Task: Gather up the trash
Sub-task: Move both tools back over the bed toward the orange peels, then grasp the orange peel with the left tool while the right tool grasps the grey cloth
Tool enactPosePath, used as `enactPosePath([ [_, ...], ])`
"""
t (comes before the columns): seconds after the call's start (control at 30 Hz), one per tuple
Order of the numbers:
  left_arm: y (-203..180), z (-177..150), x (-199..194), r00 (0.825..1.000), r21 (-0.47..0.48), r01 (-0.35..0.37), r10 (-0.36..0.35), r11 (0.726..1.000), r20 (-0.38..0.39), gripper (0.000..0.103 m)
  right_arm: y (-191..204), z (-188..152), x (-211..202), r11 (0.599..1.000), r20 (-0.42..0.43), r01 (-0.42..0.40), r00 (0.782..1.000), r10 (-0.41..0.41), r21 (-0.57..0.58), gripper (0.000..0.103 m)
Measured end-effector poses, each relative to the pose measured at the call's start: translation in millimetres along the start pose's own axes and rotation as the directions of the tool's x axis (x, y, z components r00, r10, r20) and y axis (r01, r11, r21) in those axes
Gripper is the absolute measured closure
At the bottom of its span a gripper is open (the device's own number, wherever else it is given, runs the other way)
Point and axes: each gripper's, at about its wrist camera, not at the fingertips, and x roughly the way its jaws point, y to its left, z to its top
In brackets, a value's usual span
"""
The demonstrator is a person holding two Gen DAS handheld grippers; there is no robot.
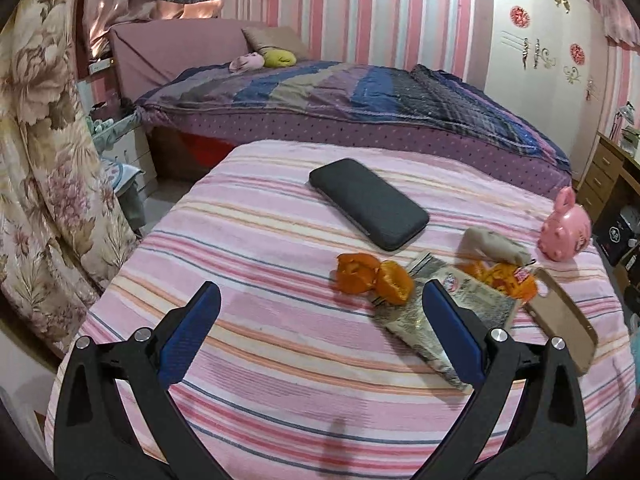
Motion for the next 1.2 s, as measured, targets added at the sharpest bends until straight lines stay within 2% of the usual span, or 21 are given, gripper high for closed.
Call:
enactPosePath([
  [0.1,-3.9,-3.9,9.3,1.000,0.016,-0.015,0.015,1.000,-0.008,0.006,0.5,-0.2,10.0,1.000,-0.034,0.002,0.999,-0.003,-0.004,0.006],
  [0.23,-13.9,-9.1,25.9,0.998,0.003,0.031,-0.031,1.000,-0.050,0.006,0.0,-4.7,17.4,1.000,-0.055,0.014,0.998,-0.015,-0.011,0.006],
  [0.33,-26.8,-12.1,38.5,0.998,0.029,0.014,-0.012,0.999,-0.064,0.006,-3.8,-10.0,20.7,1.000,-0.064,0.019,0.998,-0.020,-0.016,0.006],
  [0.5,-32.3,-11.2,57.1,0.994,0.013,0.028,-0.026,1.000,-0.109,0.021,-6.5,-12.9,27.8,1.000,-0.076,0.015,0.997,-0.016,-0.009,0.006],
  [0.67,-20.7,-4.2,54.7,0.994,-0.003,0.055,-0.055,0.998,-0.098,0.022,-6.2,-14.4,32.0,1.000,-0.087,0.016,0.996,-0.019,-0.026,0.006],
  [0.73,-16.8,-4.2,52.1,0.996,0.005,0.039,-0.038,0.999,-0.086,0.022,-5.7,-14.8,33.6,0.999,-0.089,0.021,0.996,-0.024,-0.034,0.006],
  [0.87,-10.3,-9.2,60.3,0.992,0.034,0.010,-0.006,0.999,-0.124,0.040,-5.8,-15.5,36.8,1.000,-0.090,0.013,0.996,-0.015,-0.028,0.006],
  [1.03,-5.3,-9.8,75.2,0.987,0.015,0.021,-0.018,1.000,-0.162,0.040,-3.3,-17.1,39.5,0.999,-0.092,0.016,0.996,-0.020,-0.045,0.006],
  [1.2,-16.1,-2.0,87.6,0.986,0.030,0.044,-0.038,0.999,-0.162,0.041,-1.2,-17.3,38.7,0.998,-0.079,0.023,0.996,-0.027,-0.054,0.006],
])
